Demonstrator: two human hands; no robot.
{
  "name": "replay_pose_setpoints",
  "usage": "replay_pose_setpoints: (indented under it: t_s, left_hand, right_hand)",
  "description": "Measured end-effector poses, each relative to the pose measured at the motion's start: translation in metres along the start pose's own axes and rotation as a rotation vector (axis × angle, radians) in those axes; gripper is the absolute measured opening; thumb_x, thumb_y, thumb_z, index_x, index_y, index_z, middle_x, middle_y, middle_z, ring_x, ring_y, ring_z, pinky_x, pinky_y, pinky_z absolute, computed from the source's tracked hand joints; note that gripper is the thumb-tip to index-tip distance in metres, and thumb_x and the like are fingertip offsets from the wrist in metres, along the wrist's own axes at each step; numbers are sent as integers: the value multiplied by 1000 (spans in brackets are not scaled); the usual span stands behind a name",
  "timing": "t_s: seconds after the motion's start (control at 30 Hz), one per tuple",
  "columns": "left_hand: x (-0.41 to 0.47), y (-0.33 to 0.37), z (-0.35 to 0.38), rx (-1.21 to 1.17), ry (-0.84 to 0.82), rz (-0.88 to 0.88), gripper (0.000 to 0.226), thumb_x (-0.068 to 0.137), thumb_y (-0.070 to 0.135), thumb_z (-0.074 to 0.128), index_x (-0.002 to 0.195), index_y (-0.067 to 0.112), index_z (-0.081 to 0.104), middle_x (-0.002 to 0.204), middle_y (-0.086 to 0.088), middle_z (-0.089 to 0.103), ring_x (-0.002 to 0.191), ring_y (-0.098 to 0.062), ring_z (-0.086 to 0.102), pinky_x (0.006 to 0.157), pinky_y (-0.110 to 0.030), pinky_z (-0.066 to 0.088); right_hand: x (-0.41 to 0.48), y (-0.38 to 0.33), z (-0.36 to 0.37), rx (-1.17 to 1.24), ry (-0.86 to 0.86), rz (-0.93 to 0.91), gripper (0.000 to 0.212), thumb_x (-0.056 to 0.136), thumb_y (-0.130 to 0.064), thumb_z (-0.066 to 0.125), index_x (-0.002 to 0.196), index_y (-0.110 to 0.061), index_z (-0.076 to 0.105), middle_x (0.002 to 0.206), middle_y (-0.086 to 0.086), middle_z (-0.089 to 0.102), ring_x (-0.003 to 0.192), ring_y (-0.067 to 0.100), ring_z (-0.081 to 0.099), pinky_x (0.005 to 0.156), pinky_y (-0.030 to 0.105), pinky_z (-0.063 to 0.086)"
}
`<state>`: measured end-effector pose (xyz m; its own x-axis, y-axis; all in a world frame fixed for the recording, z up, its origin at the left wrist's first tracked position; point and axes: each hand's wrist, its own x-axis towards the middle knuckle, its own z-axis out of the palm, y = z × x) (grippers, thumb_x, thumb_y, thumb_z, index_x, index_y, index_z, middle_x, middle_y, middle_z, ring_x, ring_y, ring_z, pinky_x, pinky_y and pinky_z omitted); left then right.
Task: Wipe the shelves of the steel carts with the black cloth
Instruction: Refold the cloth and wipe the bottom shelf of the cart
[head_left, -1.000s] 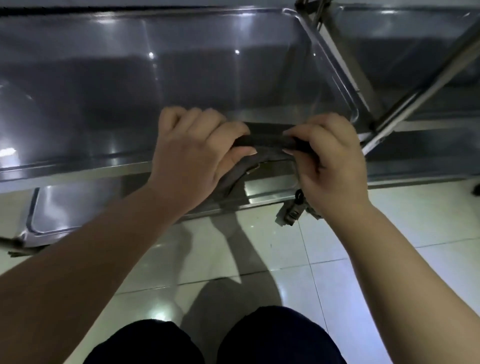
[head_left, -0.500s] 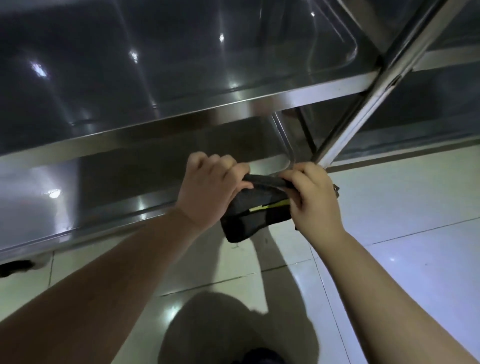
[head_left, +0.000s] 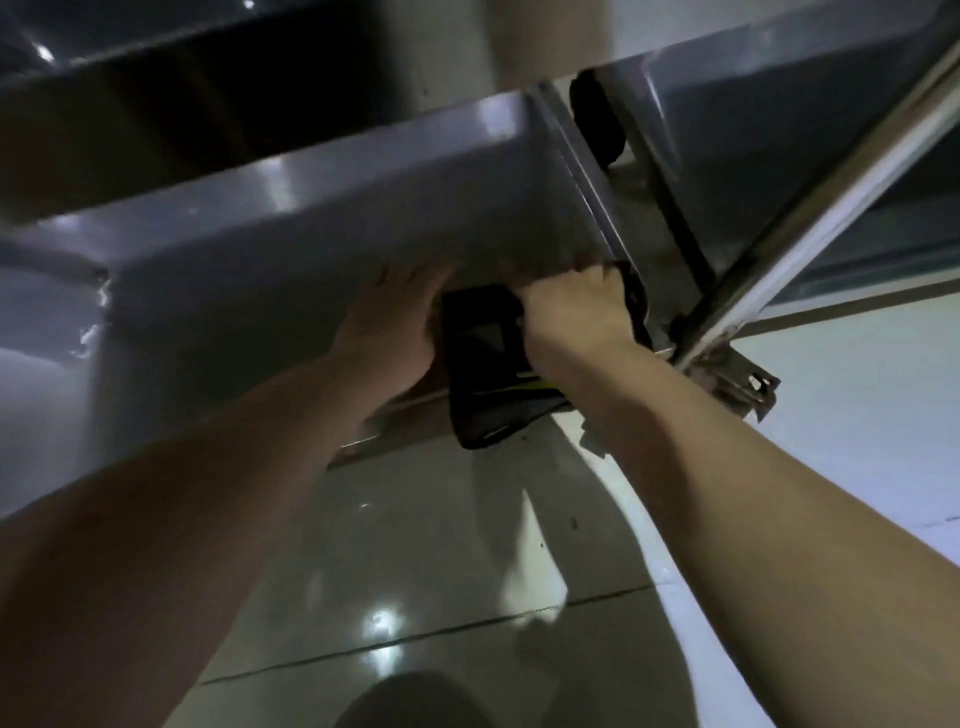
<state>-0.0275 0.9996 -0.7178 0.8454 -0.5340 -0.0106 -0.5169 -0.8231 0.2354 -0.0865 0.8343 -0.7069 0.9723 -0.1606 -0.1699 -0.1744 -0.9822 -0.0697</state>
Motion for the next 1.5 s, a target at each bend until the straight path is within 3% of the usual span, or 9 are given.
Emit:
replay_pose_setpoints:
  t_s: [0.07, 0.17, 0.27, 0.4, 0.6, 0.8, 1.03, 1.2, 1.5]
  left_hand:
    - [-9, -25, 12, 3, 2, -3, 53, 97, 11, 48, 148, 20, 38, 153, -7, 38, 143, -31, 28, 115, -45, 27]
    - [-5, -54, 26, 117, -60, -157, 52, 103, 36, 36, 153, 30, 25, 161, -1, 24, 149, -30, 10, 118, -59, 9]
    - [3, -57, 40, 138, -124, -322, 54, 103, 49, 20, 154, 42, 4, 164, 9, 2, 150, -29, -8, 112, -67, -9]
    - [-1, -56, 49, 145, -57, -327, 55, 101, 49, 17, 153, 47, -2, 164, 13, -6, 151, -23, -8, 116, -62, -6]
    - [-2, -57, 52, 165, -73, -322, 57, 99, 50, 15, 152, 46, -5, 164, 12, -6, 151, -23, -9, 116, -60, -5]
    - [-1, -57, 52, 148, -71, -321, 59, 99, 51, 20, 153, 46, -4, 163, 13, -8, 150, -23, -11, 116, -61, -6]
    - [0, -60, 55, 152, -52, -332, 57, 99, 52, 18, 151, 49, -7, 163, 15, -7, 151, -23, -9, 116, -61, -3]
    - [-2, -58, 56, 155, -54, -334, 58, 99, 52, 17, 152, 48, -7, 163, 14, -9, 151, -24, -8, 116, -60, -5]
    - [-1, -61, 54, 137, -48, -325, 57, 100, 52, 22, 151, 50, -3, 163, 15, -7, 151, -22, -8, 116, -60, -5]
  right_hand:
    - [1, -12, 23, 84, -25, -17, 57, 98, -44, 45, 151, -38, 26, 153, 12, 30, 141, 45, 17, 115, 62, 8]
    - [-5, -18, 39, -46, 56, 0, 61, 98, -56, 32, 153, -38, 14, 163, 10, 9, 145, 49, -4, 111, 69, -8]
    - [-12, -27, 47, -35, 67, 29, 63, 97, -61, 23, 154, -40, 5, 163, 10, -1, 144, 48, -11, 113, 64, -10]
    - [-6, -20, 58, 72, -61, 71, 61, 92, -71, 17, 147, -57, -7, 162, 1, -18, 143, 50, -15, 113, 62, 4]
    - [86, -2, 54, 24, 9, 69, 59, 91, -74, 10, 145, -60, -8, 162, -5, -15, 144, 47, -16, 111, 63, -8]
    - [143, -5, 44, 50, 32, 51, 61, 92, -72, 16, 149, -55, 1, 164, 0, -8, 143, 49, -13, 111, 67, -1]
    - [47, 12, 55, 94, -36, 81, 59, 92, -72, 17, 145, -61, -6, 162, -7, -14, 145, 43, -15, 112, 61, 8]
    - [-1, 21, 58, 55, -75, 47, 58, 89, -75, 15, 140, -65, -11, 162, -9, -17, 145, 43, -17, 114, 58, 6]
    - [151, 4, 44, 38, 49, 43, 61, 92, -72, 19, 149, -55, 4, 164, -1, -4, 144, 50, -9, 112, 65, 4]
